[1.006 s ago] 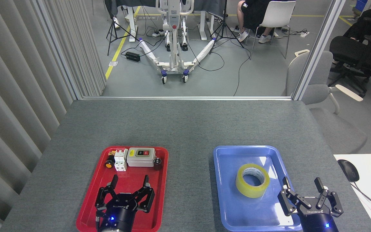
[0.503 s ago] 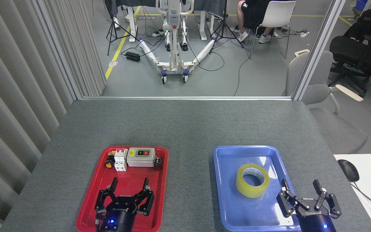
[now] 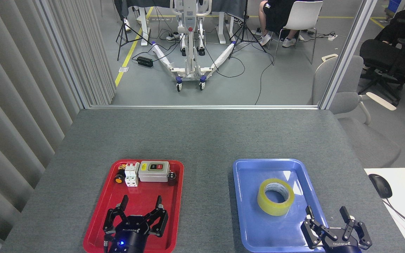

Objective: Place and move tape with both arms

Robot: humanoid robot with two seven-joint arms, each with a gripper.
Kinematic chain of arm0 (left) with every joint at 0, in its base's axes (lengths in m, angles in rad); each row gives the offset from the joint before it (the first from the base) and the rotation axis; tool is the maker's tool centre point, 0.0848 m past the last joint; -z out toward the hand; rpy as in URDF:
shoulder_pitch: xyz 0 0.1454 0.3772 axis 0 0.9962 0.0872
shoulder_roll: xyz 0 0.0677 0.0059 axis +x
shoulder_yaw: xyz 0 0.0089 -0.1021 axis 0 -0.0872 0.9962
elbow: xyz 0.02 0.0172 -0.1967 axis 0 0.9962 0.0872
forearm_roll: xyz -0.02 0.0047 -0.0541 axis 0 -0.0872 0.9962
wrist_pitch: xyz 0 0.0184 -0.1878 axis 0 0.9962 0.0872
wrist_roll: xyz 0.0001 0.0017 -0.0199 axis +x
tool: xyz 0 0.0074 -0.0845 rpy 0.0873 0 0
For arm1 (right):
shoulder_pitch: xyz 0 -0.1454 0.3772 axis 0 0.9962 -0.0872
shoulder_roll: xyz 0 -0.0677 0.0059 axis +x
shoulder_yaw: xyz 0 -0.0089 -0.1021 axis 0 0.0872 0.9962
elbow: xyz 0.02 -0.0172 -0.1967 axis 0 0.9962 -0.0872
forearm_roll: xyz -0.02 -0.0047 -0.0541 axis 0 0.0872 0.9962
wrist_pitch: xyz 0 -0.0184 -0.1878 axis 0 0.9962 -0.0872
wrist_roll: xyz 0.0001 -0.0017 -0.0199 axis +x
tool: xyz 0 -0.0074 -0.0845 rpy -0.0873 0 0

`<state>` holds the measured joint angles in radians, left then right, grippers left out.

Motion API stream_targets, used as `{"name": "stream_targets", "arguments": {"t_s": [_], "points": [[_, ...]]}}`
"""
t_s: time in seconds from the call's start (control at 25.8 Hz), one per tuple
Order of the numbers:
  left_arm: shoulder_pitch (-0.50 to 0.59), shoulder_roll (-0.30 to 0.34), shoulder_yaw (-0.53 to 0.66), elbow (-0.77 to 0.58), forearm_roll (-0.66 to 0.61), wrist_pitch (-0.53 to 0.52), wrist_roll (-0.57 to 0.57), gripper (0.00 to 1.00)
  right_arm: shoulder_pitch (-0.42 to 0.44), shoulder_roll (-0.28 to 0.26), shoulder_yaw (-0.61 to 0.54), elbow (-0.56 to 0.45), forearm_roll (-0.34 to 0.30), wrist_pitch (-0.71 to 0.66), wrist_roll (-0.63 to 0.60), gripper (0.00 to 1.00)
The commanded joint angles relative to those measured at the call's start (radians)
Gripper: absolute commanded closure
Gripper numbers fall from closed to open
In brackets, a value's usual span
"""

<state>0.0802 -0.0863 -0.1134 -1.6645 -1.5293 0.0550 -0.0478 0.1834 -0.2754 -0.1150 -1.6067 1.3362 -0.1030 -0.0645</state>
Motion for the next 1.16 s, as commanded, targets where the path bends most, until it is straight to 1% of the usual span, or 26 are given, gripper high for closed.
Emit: {"name": "stream_targets", "arguments": {"t_s": [0.0,0.23,0.35,1.12], "points": [[0.001,0.0,0.0,0.0,-0.002,0.0,0.0,0.0,0.004,-0.024,0.006,-0.004,-0.008,-0.006,0.0,0.0],[0.001,0.0,0.0,0.002,-0.002,0.0,0.0,0.0,0.004,-0.027,0.008,-0.004,-0.009,-0.007,0.0,0.0],[0.001,0.0,0.0,0.002,-0.002,0.0,0.0,0.0,0.002,-0.034,0.029,-0.004,-0.009,-0.009,0.0,0.0],[0.004,0.002,0.0,-0.001,-0.009,0.0,0.0,0.0,0.001,-0.031,0.035,-0.004,-0.009,-0.009,0.0,0.0]]}}
